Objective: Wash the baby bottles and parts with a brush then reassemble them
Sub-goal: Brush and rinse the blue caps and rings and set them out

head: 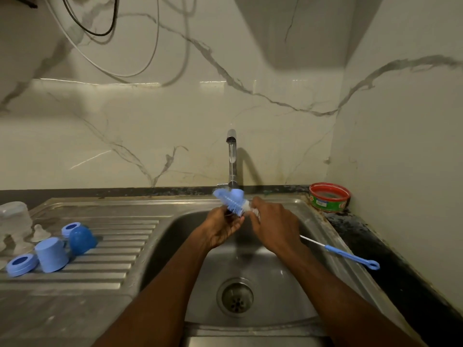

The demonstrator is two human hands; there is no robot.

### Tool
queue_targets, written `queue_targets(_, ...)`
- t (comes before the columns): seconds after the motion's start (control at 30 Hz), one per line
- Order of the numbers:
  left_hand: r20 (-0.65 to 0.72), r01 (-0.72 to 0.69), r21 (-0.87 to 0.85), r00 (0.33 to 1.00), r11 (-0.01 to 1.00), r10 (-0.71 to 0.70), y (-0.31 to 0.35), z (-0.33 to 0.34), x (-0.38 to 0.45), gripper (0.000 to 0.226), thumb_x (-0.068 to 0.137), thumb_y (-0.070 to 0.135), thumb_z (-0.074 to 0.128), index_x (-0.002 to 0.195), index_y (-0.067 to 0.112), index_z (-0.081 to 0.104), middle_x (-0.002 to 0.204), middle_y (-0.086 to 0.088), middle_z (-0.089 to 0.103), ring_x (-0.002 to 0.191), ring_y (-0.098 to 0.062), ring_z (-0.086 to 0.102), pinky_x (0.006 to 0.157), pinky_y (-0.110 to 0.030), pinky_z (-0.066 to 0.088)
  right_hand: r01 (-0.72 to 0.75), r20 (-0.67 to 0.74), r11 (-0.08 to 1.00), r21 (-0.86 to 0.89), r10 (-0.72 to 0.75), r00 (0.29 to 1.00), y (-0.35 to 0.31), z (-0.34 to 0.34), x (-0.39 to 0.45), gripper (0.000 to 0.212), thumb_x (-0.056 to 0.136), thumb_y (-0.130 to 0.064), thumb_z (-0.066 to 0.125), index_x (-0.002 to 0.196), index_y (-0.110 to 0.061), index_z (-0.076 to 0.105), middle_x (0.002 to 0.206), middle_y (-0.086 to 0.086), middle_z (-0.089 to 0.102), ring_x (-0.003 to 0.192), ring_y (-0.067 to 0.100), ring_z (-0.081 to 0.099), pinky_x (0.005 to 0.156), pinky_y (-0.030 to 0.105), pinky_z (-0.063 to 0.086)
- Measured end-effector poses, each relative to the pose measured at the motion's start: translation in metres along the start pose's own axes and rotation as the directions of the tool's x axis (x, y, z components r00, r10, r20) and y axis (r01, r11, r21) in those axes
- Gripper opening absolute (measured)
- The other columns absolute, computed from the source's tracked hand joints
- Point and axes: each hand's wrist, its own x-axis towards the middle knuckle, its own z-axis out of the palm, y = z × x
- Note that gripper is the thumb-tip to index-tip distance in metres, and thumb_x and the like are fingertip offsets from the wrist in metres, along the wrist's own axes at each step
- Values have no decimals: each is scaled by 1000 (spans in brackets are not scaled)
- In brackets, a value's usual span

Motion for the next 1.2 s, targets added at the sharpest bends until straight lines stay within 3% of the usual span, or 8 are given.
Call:
queue_targets(0.2,15,-157,360,987,920,162,-8,-8,5,34,100,22,62,130,6,57,122,-19,67,104,-28,71,84,-39,62,-126,-49,989,-77,122,991,5,-4,4,27,99,-39,58,123,-27,52,110,1,68,93,21,65,69,31,45)
queue_targets(0.33,16,-333,766,865,550,501,-12,-29,18,57,77,29,88,127,18,63,118,-2,71,105,-15,70,89,-38,61,-17,58,995,-96,22,998,7,-3,0,34,100,-45,54,131,-30,52,116,2,67,99,22,64,71,31,38)
queue_targets(0.47,75,-357,795,860,490,505,-14,-21,13,49,78,20,88,121,20,64,109,7,68,98,-9,67,77,-21,58,-163,-9,977,-141,163,987,8,-4,5,34,98,-43,60,128,-26,54,113,2,67,96,20,65,69,30,40)
queue_targets(0.63,75,-375,814,825,443,560,-16,-24,13,47,80,16,84,119,22,59,103,12,64,95,-3,66,73,-15,53,-17,48,997,-79,20,999,6,-1,-1,39,100,-48,53,136,-31,53,120,1,67,104,21,64,77,32,43)
queue_targets(0.7,96,-383,818,826,429,555,-15,-24,14,51,79,20,86,121,22,58,108,10,65,96,-4,66,77,-18,56,-95,23,990,-105,98,995,6,-5,3,38,99,-46,56,133,-29,53,118,2,67,101,21,64,74,31,41)
queue_targets(0.87,75,-384,777,843,499,533,-16,-26,15,58,78,22,87,126,22,55,115,6,67,100,-8,68,83,-25,59,-91,48,992,-90,96,994,9,-8,1,36,99,-45,57,131,-29,56,117,1,68,101,21,65,72,30,41)
queue_targets(1.0,31,-382,651,877,656,480,-13,-27,17,44,88,23,78,126,8,60,111,-10,74,98,-20,74,88,-39,61,-120,-35,987,-103,117,993,7,-13,0,30,99,-44,56,124,-28,56,113,1,69,98,22,66,69,30,40)
queue_targets(1.2,-149,-184,2,972,983,182,-1,2,2,27,108,23,47,112,-2,57,105,-25,70,97,-30,71,96,-40,56,-184,-68,977,-107,178,982,4,-12,1,31,99,-41,57,123,-23,53,112,2,68,95,22,67,66,30,41)
